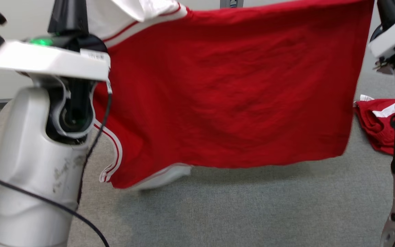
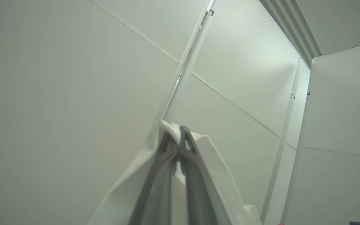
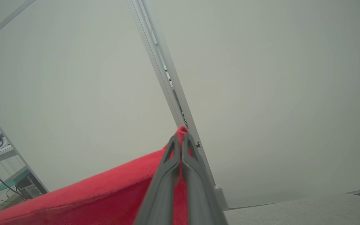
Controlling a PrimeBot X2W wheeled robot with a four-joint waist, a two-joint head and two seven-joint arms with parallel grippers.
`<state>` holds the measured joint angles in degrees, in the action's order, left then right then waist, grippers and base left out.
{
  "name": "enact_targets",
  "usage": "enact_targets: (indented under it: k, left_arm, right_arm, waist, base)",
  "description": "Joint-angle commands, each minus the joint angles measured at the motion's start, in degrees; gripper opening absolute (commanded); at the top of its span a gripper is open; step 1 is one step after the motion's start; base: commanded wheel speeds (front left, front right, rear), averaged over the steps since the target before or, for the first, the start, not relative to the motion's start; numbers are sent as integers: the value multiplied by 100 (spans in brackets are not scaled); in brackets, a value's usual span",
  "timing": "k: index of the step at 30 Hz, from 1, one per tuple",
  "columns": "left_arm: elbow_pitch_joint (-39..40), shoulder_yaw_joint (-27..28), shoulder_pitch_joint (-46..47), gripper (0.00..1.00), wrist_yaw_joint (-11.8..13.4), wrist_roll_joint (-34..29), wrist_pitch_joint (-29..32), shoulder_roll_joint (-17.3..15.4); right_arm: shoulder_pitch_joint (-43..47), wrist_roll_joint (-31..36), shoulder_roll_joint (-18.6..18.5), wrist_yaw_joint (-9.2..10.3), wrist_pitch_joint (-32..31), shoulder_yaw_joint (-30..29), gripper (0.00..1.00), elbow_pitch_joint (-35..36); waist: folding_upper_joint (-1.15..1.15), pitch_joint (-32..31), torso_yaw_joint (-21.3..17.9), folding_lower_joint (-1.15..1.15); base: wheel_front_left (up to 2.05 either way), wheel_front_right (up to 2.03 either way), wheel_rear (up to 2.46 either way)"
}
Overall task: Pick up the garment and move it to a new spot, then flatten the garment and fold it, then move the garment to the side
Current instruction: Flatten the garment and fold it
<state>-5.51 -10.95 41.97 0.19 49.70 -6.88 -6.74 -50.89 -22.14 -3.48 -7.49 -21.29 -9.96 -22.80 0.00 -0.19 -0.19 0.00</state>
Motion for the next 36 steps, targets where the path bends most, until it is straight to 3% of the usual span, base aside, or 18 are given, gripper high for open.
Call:
enact_targets:
  k: [1,6,12,16,21,26,29,36]
  left_arm:
    - [-68,30,166,0,53,-20,52,-75]
    - [-609,90,1014,0,286,42,468,-140]
    - [-1335,73,2366,0,372,-31,793,-208]
    - [-1899,-22,3455,0,289,-191,804,-184]
    - [-2572,-143,4812,0,-61,-377,388,-38]
    - [-3066,-354,5823,0,-426,-908,-529,-72]
    - [-3283,-416,5929,0,-586,-1040,-752,1]
    - [-3792,-412,5647,0,-711,-1208,-830,74]
  right_arm:
    - [-100,39,12,-2,-54,-29,0,-28]
    - [-819,230,38,-2,-241,-318,0,-395]
    - [-1967,622,21,-2,-125,-327,0,-958]
    - [-2925,783,-4,-2,240,-424,0,-1429]
    - [-4038,583,26,-2,1154,-268,0,-1996]
    - [-4573,104,-26,-2,2544,771,0,-2128]
    - [-4386,-224,-328,-1,3288,1489,0,-2248]
    - [-4070,-758,-596,-2,3636,2316,0,-2737]
  waist:
    - [0,42,-21,0]
    - [0,358,-88,0]
    - [0,1175,-165,0]
    - [0,1818,-221,0]
    - [0,2456,-270,0]
    - [0,2989,-298,0]
    - [0,3207,-284,0]
    - [0,3770,-203,0]
  base:
    - [0,0,0]
    - [0,0,0]
    - [0,0,0]
    - [0,0,0]
    - [0,0,0]
    - [0,0,0]
    - [0,0,0]
    - [0,0,0]
